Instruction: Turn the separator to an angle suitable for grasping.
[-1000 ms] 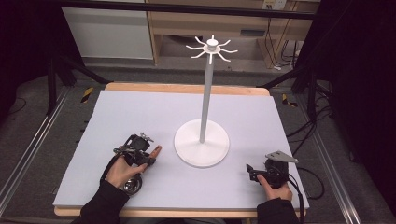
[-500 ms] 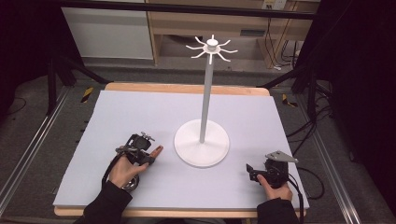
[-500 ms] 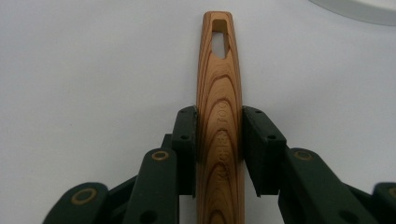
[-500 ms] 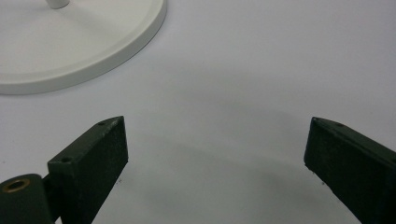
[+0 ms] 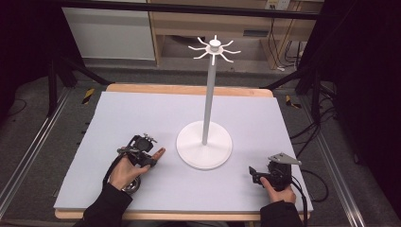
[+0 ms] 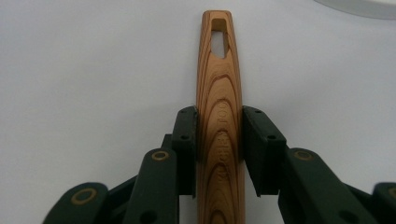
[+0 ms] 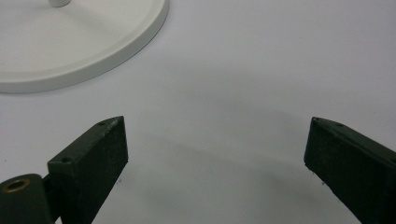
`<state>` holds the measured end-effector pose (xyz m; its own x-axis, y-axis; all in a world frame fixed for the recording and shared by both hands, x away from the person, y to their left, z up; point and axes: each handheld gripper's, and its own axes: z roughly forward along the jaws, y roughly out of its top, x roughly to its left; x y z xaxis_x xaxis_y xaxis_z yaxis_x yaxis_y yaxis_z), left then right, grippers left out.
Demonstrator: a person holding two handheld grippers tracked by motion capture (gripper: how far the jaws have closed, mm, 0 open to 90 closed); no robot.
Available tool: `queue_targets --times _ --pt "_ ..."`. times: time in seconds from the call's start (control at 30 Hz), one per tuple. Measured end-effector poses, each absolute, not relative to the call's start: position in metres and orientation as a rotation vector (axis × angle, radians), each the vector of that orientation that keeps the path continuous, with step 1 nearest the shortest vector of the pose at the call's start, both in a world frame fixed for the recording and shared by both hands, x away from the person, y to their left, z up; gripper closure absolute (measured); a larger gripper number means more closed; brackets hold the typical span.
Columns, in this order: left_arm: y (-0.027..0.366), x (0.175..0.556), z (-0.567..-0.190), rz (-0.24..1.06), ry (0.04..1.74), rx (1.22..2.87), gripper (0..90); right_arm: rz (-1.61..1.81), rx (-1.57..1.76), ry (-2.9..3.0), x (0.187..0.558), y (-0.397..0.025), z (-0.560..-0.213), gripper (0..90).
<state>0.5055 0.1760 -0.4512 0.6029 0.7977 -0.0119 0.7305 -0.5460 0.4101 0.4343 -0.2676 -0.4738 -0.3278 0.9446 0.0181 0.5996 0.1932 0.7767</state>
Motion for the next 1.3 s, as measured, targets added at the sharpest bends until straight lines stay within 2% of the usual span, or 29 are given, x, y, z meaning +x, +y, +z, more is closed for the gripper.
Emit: queue_targets --times 0.37,0.63,0.87,1.07,1.3 --pt "0.181 0.504 -0.451 0.229 1.210 2.418 67.3 0.969 1.435 2.010 0.434 -0.268 -0.474 6.8" --pt "0.189 0.492 -0.430 0.308 1.155 2.333 67.6 0.970 1.436 2.010 0.434 -0.267 -0.474 6.7" --pt "0.198 0.489 -0.419 0.323 1.150 2.258 67.7 0.973 1.435 2.009 0.434 -0.268 -0.474 6.7" --pt "0.210 0.482 -0.401 0.367 1.135 2.164 67.7 0.980 1.437 2.001 0.434 -0.268 -0.474 6.7" --pt "0.226 0.472 -0.385 0.458 1.098 1.964 67.6 0.995 1.427 1.986 0.433 -0.268 -0.472 6.6"
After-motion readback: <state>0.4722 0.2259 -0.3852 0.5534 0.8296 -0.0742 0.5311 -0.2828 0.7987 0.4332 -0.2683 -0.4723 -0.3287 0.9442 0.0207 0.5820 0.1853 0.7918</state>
